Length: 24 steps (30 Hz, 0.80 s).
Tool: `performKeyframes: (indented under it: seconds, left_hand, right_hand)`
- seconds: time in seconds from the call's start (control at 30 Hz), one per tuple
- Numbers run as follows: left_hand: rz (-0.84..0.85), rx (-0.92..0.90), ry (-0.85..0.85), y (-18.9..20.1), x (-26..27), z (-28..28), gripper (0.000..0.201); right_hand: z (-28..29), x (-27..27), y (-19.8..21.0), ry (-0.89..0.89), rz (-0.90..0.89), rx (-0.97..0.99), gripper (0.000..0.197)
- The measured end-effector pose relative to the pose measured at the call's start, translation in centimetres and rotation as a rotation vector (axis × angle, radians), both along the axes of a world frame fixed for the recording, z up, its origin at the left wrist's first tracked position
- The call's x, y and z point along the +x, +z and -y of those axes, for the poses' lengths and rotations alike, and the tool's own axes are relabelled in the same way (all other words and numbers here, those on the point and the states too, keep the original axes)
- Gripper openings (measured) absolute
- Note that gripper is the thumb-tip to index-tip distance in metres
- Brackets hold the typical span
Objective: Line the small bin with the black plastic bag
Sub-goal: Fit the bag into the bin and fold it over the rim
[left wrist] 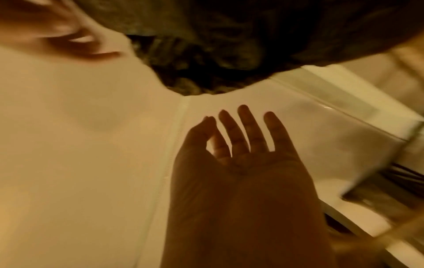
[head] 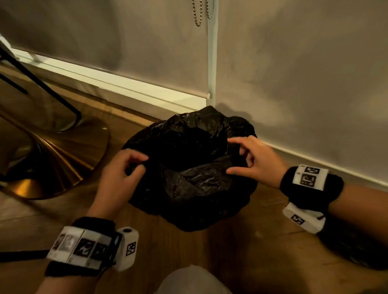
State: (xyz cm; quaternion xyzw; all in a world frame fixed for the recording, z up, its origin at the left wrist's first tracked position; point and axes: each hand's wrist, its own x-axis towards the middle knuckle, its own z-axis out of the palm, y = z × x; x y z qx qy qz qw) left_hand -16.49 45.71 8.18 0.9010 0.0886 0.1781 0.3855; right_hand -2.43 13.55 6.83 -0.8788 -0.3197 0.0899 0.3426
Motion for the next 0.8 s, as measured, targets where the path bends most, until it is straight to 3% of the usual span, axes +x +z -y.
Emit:
performKeyframes:
  seconds: [0.07, 0.13, 0.17, 0.23, 0.3, 0.33, 0.4, 0.43, 0.5, 0.57, 0.63, 0.73, 0.8]
  left_hand:
    - [-0.038, 0.147, -0.129, 0.3, 2.0, 1.8, 0.022]
    - [-0.130, 0.323, -0.222, -0.4, 3.7, 2.5, 0.035]
    - [-0.217, 0.407, -0.237, -0.8, 4.4, 2.4, 0.044]
    - [-0.445, 0.470, -0.212, -2.0, 5.2, 1.2, 0.066]
    - [-0.578, 0.367, -0.162, -2.7, 5.5, 0.1, 0.074]
    - [-0.526, 0.282, -0.126, -2.8, 5.6, -0.2, 0.066]
    - [-0.299, 0.165, -0.023, -2.7, 5.7, -0.2, 0.045]
    - [-0.213, 0.125, 0.009, -2.9, 6.1, 0.1, 0.044]
    - [-0.210, 0.000, -0.018, -3.4, 6.7, 1.1, 0.067]
    - [-0.324, -0.036, -0.094, -4.5, 7.2, 2.0, 0.100]
    - [-0.392, -0.019, -0.159, -5.7, 7.3, 2.3, 0.121]
    - [-0.386, -0.085, -0.179, -6.4, 6.3, 1.9, 0.127]
    - [-0.426, -0.231, -0.113, -6.1, 5.6, 1.7, 0.121]
  right_hand:
    - [-1.5, 0.5, -0.7, -0.029, -0.002, -0.069, 0.039]
    - [-1.4, 0.5, -1.0, 0.008, 0.058, 0.100, 0.015]
    - [-0.7, 0.4, -1.1, 0.048, 0.089, 0.159, 0.014]
    - [1.0, -0.2, -1.4, 0.148, 0.059, 0.095, 0.015]
    - [2.5, -0.9, -1.6, 0.228, -0.057, -0.106, 0.029]
    - [3.0, -0.6, -1.4, 0.218, -0.078, -0.117, 0.037]
    - [2.0, 0.3, -0.3, 0.096, -0.038, 0.075, 0.041]
    - [0.7, 0.9, 0.3, 0.069, -0.008, 0.156, 0.040]
    - [-2.9, 2.2, 1.2, 0.146, 0.077, 0.064, 0.044]
    - [-6.2, 4.3, 0.4, 0.233, 0.163, -0.255, 0.050]
    - [-7.6, 7.1, -0.8, 0.182, 0.038, -0.432, 0.055]
    - [-6.9, 9.5, -2.8, -0.124, -0.528, -0.395, 0.083]
    - [-5.9, 9.2, -3.5, -0.241, -0.603, -0.389, 0.103]
